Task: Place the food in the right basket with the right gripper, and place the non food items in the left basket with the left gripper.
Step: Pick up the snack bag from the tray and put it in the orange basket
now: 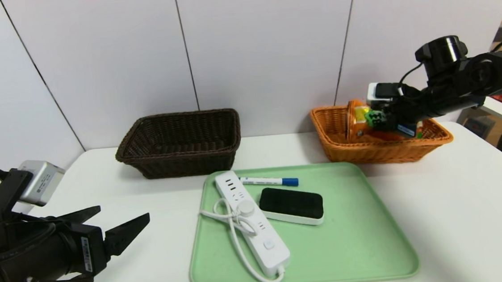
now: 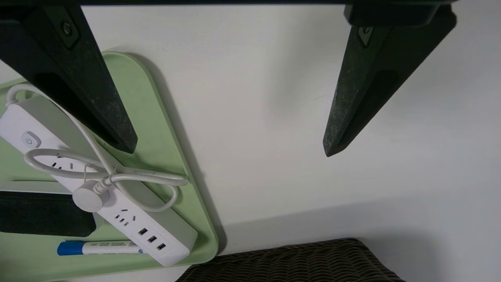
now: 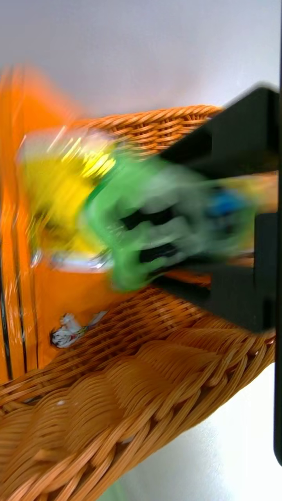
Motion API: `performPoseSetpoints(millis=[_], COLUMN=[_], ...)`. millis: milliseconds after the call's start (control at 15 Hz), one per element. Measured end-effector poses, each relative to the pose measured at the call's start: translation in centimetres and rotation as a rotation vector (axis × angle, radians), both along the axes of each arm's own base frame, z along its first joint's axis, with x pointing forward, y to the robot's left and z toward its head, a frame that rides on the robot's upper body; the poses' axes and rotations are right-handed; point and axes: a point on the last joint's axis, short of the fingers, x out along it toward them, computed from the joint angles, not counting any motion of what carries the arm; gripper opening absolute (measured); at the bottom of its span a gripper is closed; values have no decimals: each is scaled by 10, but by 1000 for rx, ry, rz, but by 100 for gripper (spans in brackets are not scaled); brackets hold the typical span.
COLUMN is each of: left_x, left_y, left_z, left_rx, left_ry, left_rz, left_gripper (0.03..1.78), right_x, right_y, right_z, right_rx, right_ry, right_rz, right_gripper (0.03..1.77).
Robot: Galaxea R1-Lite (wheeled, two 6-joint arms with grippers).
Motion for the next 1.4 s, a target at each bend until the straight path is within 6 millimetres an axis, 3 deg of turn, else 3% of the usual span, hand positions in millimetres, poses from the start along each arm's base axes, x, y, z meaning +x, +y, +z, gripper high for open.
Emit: performPoseSetpoints(millis=[267,533,1067,1400], left_x=[0,0,0,0], left_y=[0,0,0,0], left_z=[0,0,1,-1], left_rx=[-1,-2,-3,0], left_ry=[1,0,-8,-4], left_rz=[0,1,0,1], left_gripper=[169,169,169,169], right_x=[1,0,-21,-57], right_y=[0,0,-2,0], right_z=[-2,-3,33,69], right_rx=[-2,0,2,15], right_ry=[-6,-5,-91,-172], right_rz=[0,-1,-6,-2], right_gripper=[112,136,158,164])
